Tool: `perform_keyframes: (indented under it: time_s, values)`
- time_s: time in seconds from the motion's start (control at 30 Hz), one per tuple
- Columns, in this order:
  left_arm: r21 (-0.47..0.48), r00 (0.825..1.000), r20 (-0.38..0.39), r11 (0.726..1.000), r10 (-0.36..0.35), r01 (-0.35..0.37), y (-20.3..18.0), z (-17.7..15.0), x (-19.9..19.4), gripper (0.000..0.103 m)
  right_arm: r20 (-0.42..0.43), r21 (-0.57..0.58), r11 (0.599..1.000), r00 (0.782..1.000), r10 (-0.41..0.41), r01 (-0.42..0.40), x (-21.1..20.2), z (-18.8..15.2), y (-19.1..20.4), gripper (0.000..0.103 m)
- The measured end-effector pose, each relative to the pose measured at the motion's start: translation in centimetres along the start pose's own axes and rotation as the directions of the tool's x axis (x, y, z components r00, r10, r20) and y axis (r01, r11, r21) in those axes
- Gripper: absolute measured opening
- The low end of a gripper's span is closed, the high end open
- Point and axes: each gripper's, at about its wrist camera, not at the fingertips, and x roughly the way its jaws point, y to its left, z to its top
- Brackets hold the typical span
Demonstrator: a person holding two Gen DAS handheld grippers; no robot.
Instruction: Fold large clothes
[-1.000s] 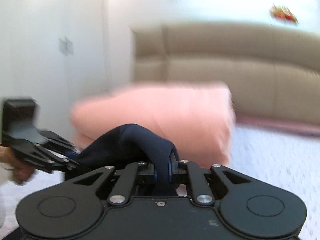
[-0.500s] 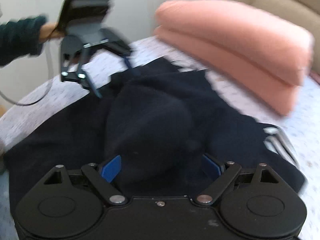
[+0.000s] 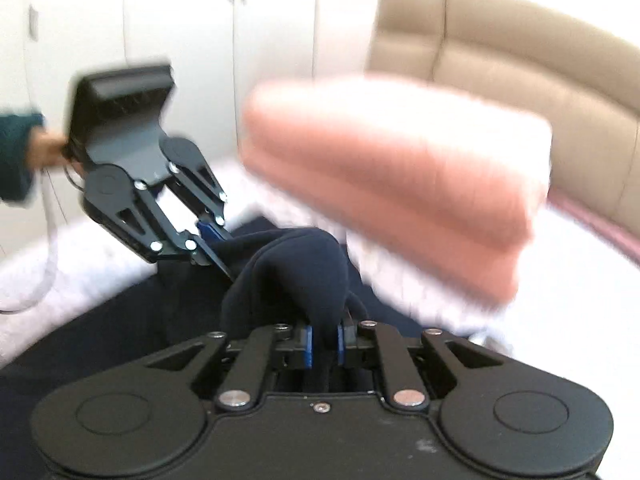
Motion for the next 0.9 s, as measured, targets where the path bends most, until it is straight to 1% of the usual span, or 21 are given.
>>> perform_keyframes:
  time_s: [0.03,0.1,0.13,0.17,0.23,0.27,0.33,0.37,0.4,0.43,0.47,0.53,0.57,0.63,0.67,0.73,0.77,0.8,0.83,0.87,0.9]
  values:
    - [-0.004,1.000,0.007,1.000,-0.011,0.011,-0.3,-0.2,-0.8,0.014,-0.020,-0.040,0.999,0.999,0.033,-0.034,-0.5,-0.4,0.6,0.014]
    - [-0.007,0.995,-0.085,0.998,-0.060,0.059,-1.4,-2.3,-1.0,0.019,-0.149,-0.015,0.991,0.980,0.129,-0.133,0.3,-2.2,1.4,0.026]
    - [-0.015,0.985,-0.152,0.997,-0.079,0.078,-1.7,-3.6,-0.2,0.022,-0.250,0.024,0.981,0.949,0.192,-0.192,1.5,-3.8,2.0,0.047]
    - [-0.020,0.967,-0.236,0.995,-0.099,0.097,-2.2,-5.2,1.0,0.022,-0.329,0.045,0.973,0.917,0.227,-0.224,2.6,-5.0,2.5,0.069]
    - [-0.018,0.921,-0.370,0.992,-0.122,0.124,-3.4,-7.9,2.9,0.023,-0.423,0.044,0.963,0.869,0.259,-0.266,3.9,-6.6,4.1,0.073]
    - [-0.013,0.913,-0.389,0.992,-0.123,0.128,-4.0,-8.5,3.2,0.024,-0.425,0.051,0.960,0.864,0.270,-0.275,3.8,-6.7,4.6,0.073]
    - [-0.043,0.916,-0.376,0.990,-0.143,0.138,-4.6,-8.3,2.7,0.044,-0.333,0.110,0.947,0.886,0.321,-0.302,2.8,-5.6,4.2,0.077]
    - [-0.072,0.921,-0.351,0.985,-0.169,0.154,-4.2,-7.6,2.6,0.048,-0.278,0.145,0.941,0.900,0.335,-0.306,2.3,-4.8,3.5,0.087]
    - [-0.098,0.930,-0.313,0.981,-0.191,0.169,-4.0,-6.9,2.1,0.056,-0.210,0.182,0.938,0.920,0.331,-0.296,1.8,-4.1,2.7,0.092]
    - [-0.126,0.945,-0.259,0.977,-0.201,0.173,-3.8,-6.1,1.3,0.069,-0.142,0.218,0.939,0.943,0.300,-0.266,1.3,-3.6,1.8,0.097]
    - [-0.158,0.957,-0.206,0.972,-0.203,0.172,-3.4,-5.3,0.8,0.077,-0.096,0.254,0.942,0.964,0.249,-0.218,1.2,-3.1,1.3,0.098]
    - [-0.229,0.973,-0.094,0.956,-0.211,0.186,-2.5,-4.2,0.4,0.094,-0.108,0.289,0.951,0.984,0.144,-0.108,2.2,-2.6,0.9,0.098]
    - [-0.264,0.981,-0.055,0.951,-0.184,0.164,-2.1,-4.0,0.8,0.097,-0.136,0.286,0.957,0.986,0.093,-0.051,3.0,-2.7,1.1,0.098]
    - [-0.320,0.994,-0.080,0.946,-0.079,0.050,-1.7,-4.5,2.4,0.096,-0.220,0.257,0.966,0.974,0.047,0.012,5.3,-3.6,2.2,0.098]
    - [-0.339,0.990,-0.140,0.941,-0.028,-0.022,-1.6,-5.2,3.9,0.095,-0.276,0.248,0.969,0.960,0.047,0.023,6.5,-4.3,2.8,0.098]
    - [-0.331,0.969,-0.246,0.939,0.010,-0.094,-2.2,-7.3,6.3,0.091,-0.399,0.231,0.972,0.915,0.060,0.037,8.8,-6.7,3.9,0.098]
    - [-0.283,0.965,-0.256,0.951,0.053,-0.127,-3.0,-8.4,6.8,0.091,-0.472,0.214,0.975,0.881,0.042,0.068,9.8,-8.5,4.8,0.098]
    - [-0.197,0.964,-0.243,0.968,0.106,-0.156,-4.4,-9.4,6.9,0.090,-0.483,0.227,0.968,0.876,0.019,0.104,10.0,-10.6,5.4,0.099]
    - [-0.084,0.957,-0.241,0.979,0.162,-0.187,-6.2,-10.1,6.9,0.091,-0.405,0.275,0.955,0.914,0.007,0.115,9.1,-11.8,5.4,0.102]
    - [0.015,0.943,-0.244,0.973,0.226,-0.230,-8.0,-10.7,7.1,0.091,-0.355,0.294,0.948,0.935,-0.009,0.120,8.4,-12.8,5.8,0.102]
    - [0.045,0.933,-0.239,0.963,0.270,-0.267,-9.1,-10.9,7.2,0.091,-0.337,0.279,0.952,0.941,-0.028,0.128,8.1,-13.1,6.2,0.101]
